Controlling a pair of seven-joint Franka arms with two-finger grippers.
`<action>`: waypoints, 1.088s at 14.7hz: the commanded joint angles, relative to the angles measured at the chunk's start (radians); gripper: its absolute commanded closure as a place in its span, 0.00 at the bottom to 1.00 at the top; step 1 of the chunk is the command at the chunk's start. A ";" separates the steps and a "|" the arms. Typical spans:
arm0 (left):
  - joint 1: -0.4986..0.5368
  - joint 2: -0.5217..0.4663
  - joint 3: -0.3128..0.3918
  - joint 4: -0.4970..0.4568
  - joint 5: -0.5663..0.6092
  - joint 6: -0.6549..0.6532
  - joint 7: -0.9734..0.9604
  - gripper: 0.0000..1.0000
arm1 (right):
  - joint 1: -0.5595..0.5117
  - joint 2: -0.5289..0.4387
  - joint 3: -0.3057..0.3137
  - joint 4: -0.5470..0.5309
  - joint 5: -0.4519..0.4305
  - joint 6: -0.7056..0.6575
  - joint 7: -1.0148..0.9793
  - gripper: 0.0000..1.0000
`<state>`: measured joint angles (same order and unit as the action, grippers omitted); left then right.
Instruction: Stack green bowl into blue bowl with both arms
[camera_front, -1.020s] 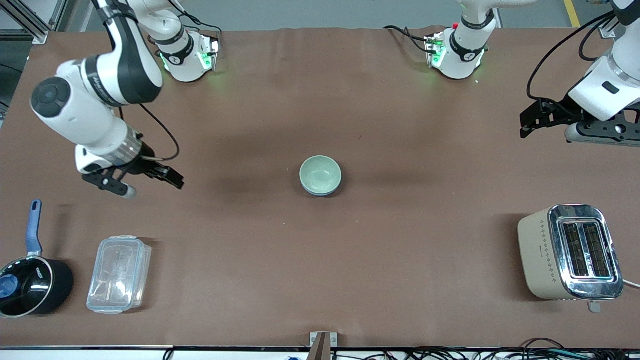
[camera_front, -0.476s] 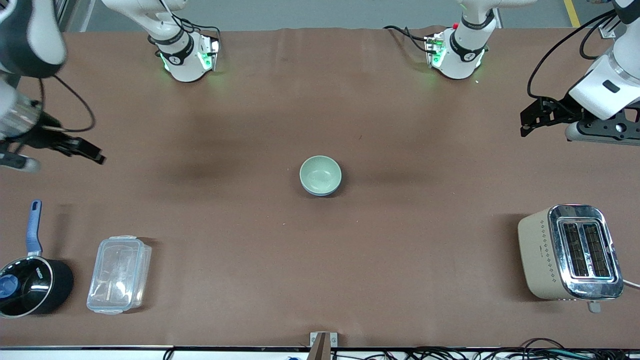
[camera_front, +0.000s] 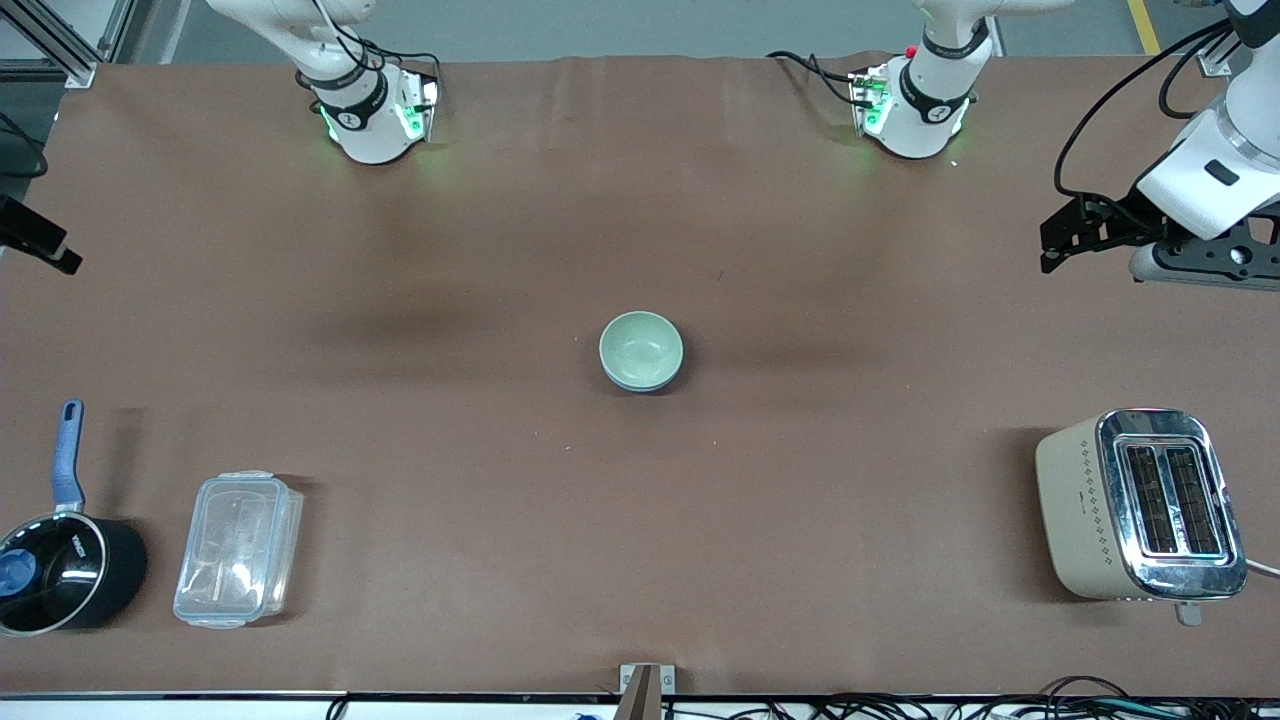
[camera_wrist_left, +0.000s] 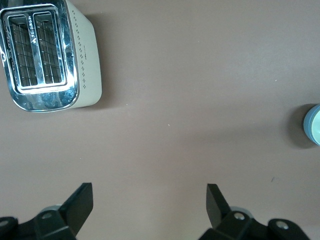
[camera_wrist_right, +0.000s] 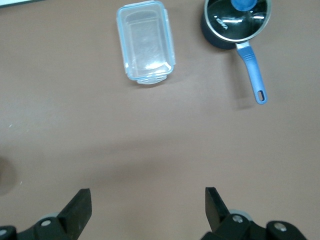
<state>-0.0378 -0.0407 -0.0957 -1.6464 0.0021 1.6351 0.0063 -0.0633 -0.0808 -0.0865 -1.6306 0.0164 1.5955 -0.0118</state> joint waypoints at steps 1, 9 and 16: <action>0.002 0.005 -0.001 0.028 0.001 -0.018 0.006 0.00 | 0.063 0.003 0.005 0.018 -0.029 -0.080 0.032 0.03; -0.007 0.027 -0.007 0.062 0.062 -0.021 0.008 0.00 | 0.083 0.042 0.001 0.126 -0.033 -0.109 0.032 0.00; 0.002 0.025 -0.006 0.065 0.044 -0.054 -0.006 0.00 | 0.050 0.072 -0.007 0.133 -0.035 -0.049 0.020 0.00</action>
